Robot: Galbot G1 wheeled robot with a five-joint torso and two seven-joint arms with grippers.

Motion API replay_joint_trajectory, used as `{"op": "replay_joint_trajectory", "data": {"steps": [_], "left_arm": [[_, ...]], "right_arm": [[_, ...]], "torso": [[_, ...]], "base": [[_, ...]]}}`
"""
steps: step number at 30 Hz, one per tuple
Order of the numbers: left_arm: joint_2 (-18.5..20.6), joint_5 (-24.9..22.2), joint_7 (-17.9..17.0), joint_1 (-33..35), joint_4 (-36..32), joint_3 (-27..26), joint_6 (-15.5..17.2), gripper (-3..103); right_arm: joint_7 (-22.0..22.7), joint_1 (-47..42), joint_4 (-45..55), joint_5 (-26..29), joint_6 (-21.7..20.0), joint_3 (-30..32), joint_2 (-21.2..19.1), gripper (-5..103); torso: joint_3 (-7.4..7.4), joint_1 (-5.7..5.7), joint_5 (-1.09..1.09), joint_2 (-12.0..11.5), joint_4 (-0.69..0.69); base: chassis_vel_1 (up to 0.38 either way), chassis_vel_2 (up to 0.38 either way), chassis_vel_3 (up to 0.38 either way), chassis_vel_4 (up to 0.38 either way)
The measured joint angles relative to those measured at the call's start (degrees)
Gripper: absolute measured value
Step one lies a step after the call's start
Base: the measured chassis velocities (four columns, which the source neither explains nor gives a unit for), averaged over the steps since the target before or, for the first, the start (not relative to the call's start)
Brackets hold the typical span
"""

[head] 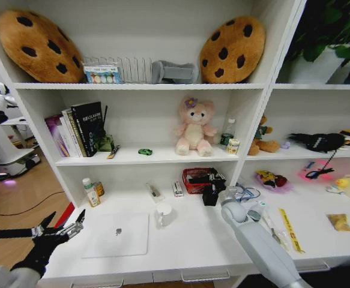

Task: Organize the objects on the table.

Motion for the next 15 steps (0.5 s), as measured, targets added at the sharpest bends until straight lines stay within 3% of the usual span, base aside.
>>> {"op": "replay_joint_trajectory", "data": {"steps": [9, 11, 12, 15], "left_arm": [[0.0, 0.0, 0.0, 0.0, 0.0, 0.0, 0.0, 100], [0.0, 0.0, 0.0, 0.0, 0.0, 0.0, 0.0, 100], [0.0, 0.0, 0.0, 0.0, 0.0, 0.0, 0.0, 100], [0.0, 0.0, 0.0, -0.01, 0.0, 0.0, 0.0, 100]], "right_arm": [[-0.66, -2.09, 3.06, 0.46, -1.57, 1.02, -1.37, 63], [-1.36, -5.22, 8.21, 2.18, -4.14, 2.69, -3.17, 74], [-1.36, -5.22, 8.21, 2.18, -4.14, 2.69, -3.17, 74], [-0.53, -14.38, 21.57, 5.37, -9.62, 6.58, -6.45, 90]], "torso": [[0.0, 0.0, 0.0, 0.0, -0.01], [0.0, 0.0, 0.0, 0.0, -0.02], [0.0, 0.0, 0.0, 0.0, -0.02], [-0.01, 0.0, -0.02, 0.0, 0.01]], "base": [[0.0, 0.0, 0.0, 0.0], [0.0, 0.0, 0.0, 0.0], [0.0, 0.0, 0.0, 0.0], [0.0, 0.0, 0.0, 0.0]]}}
